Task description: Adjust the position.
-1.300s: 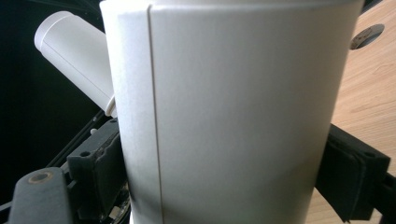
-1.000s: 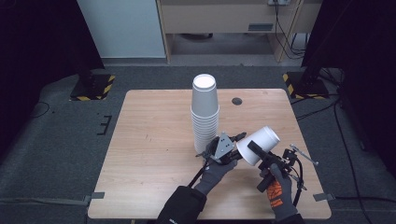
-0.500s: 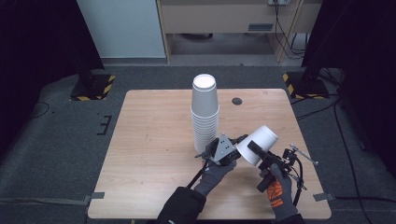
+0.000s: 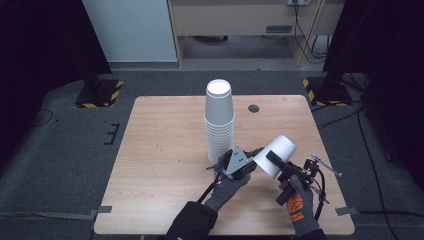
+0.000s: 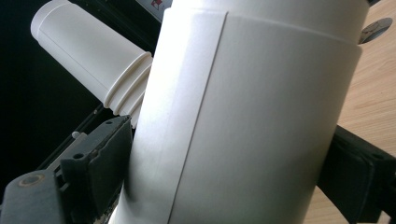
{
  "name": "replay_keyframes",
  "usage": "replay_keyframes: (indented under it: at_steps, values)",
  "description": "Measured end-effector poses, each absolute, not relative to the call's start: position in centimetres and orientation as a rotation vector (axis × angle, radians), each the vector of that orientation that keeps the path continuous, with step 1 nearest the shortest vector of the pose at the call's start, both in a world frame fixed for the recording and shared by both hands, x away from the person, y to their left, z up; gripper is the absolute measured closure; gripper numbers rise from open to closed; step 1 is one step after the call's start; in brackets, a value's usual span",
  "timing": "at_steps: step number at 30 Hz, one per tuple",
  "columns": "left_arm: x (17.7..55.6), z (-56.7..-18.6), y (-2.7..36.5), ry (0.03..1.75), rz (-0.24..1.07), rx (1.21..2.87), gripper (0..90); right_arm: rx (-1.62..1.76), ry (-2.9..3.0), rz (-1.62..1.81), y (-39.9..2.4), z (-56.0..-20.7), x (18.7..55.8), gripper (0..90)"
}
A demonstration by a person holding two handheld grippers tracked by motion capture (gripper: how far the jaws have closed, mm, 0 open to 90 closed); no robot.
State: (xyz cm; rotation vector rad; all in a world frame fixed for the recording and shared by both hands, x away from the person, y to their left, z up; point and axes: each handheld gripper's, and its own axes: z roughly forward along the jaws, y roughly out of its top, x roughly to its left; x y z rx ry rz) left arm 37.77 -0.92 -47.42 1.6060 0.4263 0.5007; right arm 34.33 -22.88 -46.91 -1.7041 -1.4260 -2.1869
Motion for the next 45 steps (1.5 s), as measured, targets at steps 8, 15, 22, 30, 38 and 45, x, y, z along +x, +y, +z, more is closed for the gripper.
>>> replay_keyframes:
  at_steps: [8, 15, 22, 30, 38, 45]
  values:
    - [37.7, -47.1, -0.9, 0.424, 0.503, 1.602, 84.8, -1.69, -1.395, -2.189, -23.0, -46.8, 34.3, 12.1]
    - [37.4, -46.7, -0.5, 0.404, 0.509, 1.629, 85.6, -1.703, -1.383, -2.22, -23.2, -46.6, 34.4, 10.5]
    - [37.1, -46.4, 0.0, 0.399, 0.507, 1.643, 85.6, -1.717, -1.409, -2.25, -23.7, -46.2, 34.6, 9.8]
    - [36.9, -46.3, 1.5, 0.417, 0.5, 1.653, 86.0, -1.781, -1.414, -2.32, -24.9, -45.6, 34.8, 11.6]
    - [36.4, -46.3, 3.0, 0.429, 0.486, 1.682, 86.0, -1.841, -1.443, -2.343, -25.8, -45.7, 35.0, 12.2]
    - [36.0, -45.8, 4.1, 0.428, 0.477, 1.693, 86.0, -1.873, -1.518, -2.363, -26.3, -45.3, 35.1, 12.3]
